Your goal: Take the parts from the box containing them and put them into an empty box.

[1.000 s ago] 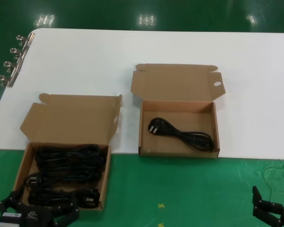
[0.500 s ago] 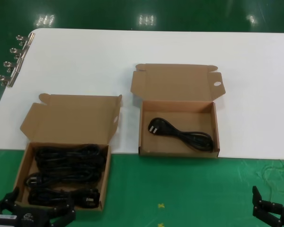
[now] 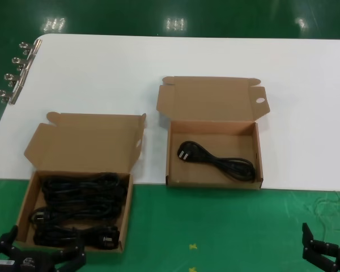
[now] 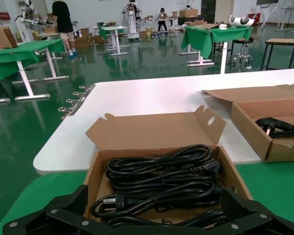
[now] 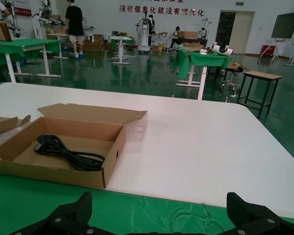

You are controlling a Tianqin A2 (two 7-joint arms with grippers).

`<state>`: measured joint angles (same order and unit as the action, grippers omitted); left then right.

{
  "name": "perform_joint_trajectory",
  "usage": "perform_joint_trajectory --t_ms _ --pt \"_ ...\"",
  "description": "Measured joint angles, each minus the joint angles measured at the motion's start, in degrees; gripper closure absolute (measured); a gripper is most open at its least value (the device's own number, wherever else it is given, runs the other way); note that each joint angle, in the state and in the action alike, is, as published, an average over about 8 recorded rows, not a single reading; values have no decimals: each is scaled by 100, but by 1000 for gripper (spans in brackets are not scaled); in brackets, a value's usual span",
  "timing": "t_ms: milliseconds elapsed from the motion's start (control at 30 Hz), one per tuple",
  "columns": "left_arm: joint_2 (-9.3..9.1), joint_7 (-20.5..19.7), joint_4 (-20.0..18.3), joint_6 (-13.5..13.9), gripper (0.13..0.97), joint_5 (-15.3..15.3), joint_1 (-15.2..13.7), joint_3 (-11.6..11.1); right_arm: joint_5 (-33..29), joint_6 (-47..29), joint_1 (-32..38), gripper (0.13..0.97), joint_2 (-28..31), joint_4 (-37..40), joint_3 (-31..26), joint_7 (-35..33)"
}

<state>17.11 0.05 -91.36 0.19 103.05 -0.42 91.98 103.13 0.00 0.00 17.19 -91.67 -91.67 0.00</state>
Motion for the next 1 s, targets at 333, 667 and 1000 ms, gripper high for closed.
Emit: perform_joint_trajectory --t_ms 333,667,1000 --pt "5 -4 -19 -11 132 5 26 -18 0 0 0 129 0 0 0 0" --pt "5 -4 -19 -11 132 5 26 -19 0 0 0 129 0 0 0 0" --pt "5 -4 -19 -11 132 5 26 -19 0 0 0 129 0 0 0 0"
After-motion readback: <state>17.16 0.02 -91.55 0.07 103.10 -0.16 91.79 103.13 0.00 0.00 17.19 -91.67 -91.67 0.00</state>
